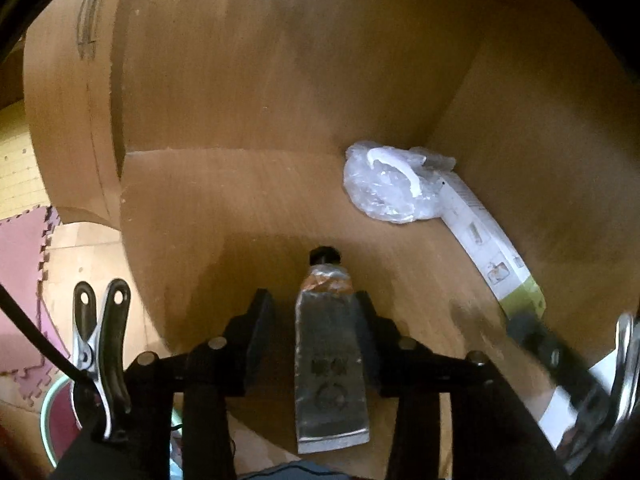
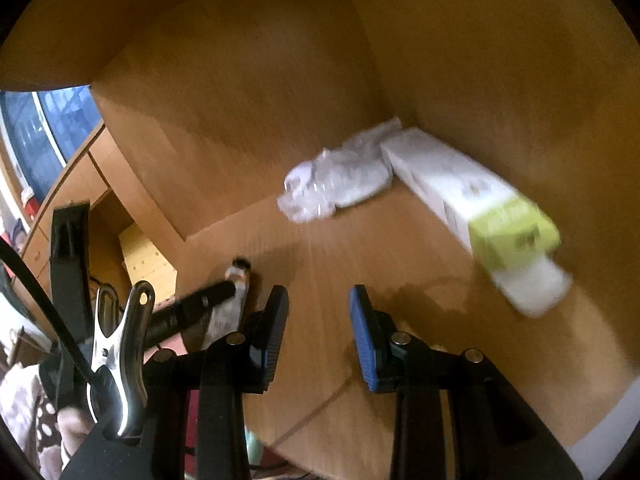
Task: Collect trash
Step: 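Lift the silver tube with the left tool while the right tool grasps a white plastic piece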
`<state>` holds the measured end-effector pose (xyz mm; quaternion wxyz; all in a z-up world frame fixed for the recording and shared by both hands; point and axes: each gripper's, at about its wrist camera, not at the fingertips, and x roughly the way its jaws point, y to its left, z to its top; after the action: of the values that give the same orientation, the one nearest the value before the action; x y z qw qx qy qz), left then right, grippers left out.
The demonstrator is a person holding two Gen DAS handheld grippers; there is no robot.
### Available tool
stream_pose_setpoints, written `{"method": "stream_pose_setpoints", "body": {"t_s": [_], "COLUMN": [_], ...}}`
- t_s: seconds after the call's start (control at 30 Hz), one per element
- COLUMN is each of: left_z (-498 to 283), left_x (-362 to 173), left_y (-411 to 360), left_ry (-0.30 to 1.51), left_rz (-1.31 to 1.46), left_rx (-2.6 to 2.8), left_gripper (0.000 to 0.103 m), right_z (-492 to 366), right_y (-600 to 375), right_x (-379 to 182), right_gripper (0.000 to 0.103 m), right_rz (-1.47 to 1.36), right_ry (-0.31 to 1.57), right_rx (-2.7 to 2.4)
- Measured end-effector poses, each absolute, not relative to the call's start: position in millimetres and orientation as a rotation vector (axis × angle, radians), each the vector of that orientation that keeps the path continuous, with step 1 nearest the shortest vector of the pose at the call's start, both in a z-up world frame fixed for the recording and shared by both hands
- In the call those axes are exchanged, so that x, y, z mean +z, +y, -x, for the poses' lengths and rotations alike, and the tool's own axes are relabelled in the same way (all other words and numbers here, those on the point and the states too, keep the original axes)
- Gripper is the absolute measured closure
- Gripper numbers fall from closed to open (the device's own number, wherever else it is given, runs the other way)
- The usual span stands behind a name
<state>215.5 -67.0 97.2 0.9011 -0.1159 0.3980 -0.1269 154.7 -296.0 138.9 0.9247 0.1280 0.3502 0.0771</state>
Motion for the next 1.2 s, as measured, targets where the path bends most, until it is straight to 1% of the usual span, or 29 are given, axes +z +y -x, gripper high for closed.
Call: {"method": "stream_pose_setpoints", "body": {"t_s": [0.03, 0.17, 0.27, 0.3, 0.33, 0.37, 0.4, 0.5, 0.6, 0.87, 0.97, 1.0, 1.03, 1.07, 1.2], "left_z": [-216, -217, -217, -217, -217, -217, -218, -224, -227, -229, -229, -229, -229, -228, -230], "left_x": [97, 97, 96, 96, 95, 95, 94, 91, 88, 91, 92, 93, 94, 94, 94], "left_y": [-69, -79, -86, -86, -86, -85, -84, -66, -51, -47, -46, -47, -47, -47, -48], "left_ry": [0.823, 0.810, 0.790, 0.784, 0.777, 0.777, 0.780, 0.808, 0.818, 0.815, 0.815, 0.815, 0.816, 0.817, 0.826], "left_rz": [0.234, 0.206, 0.173, 0.169, 0.158, 0.150, 0.146, 0.266, 0.344, 0.357, 0.363, 0.364, 0.365, 0.367, 0.387], "left_rx": [-0.272, -0.305, -0.312, -0.310, -0.294, -0.278, -0.268, -0.291, -0.297, -0.311, -0.314, -0.314, -0.315, -0.316, -0.328], "left_gripper": [0.057, 0.049, 0.049, 0.052, 0.058, 0.076, 0.086, 0.093, 0.093, 0.094, 0.094, 0.094, 0.094, 0.094, 0.094], "right_z": [-162, -192, -206, -212, -217, -222, -228, -249, -265, -306, -314, -315, -315, -313, -304], "right_y": [-296, -294, -288, -285, -284, -282, -281, -277, -272, -263, -258, -258, -259, -260, -265], "right_x": [143, 156, 162, 163, 163, 162, 161, 157, 153, 137, 134, 134, 134, 135, 142], "right_gripper": [0.070, 0.070, 0.070, 0.070, 0.070, 0.070, 0.070, 0.070, 0.070, 0.070, 0.071, 0.072, 0.080, 0.085, 0.087], "right_rz": [-0.252, -0.212, -0.147, -0.125, -0.116, -0.109, -0.103, -0.088, -0.082, -0.046, -0.026, -0.024, -0.024, -0.027, -0.057], "right_ry": [0.723, 0.742, 0.738, 0.738, 0.742, 0.747, 0.751, 0.766, 0.781, 0.851, 0.850, 0.848, 0.841, 0.832, 0.789], "right_rx": [0.164, 0.174, 0.173, 0.173, 0.178, 0.184, 0.187, 0.199, 0.209, 0.206, 0.198, 0.197, 0.192, 0.192, 0.200]}}
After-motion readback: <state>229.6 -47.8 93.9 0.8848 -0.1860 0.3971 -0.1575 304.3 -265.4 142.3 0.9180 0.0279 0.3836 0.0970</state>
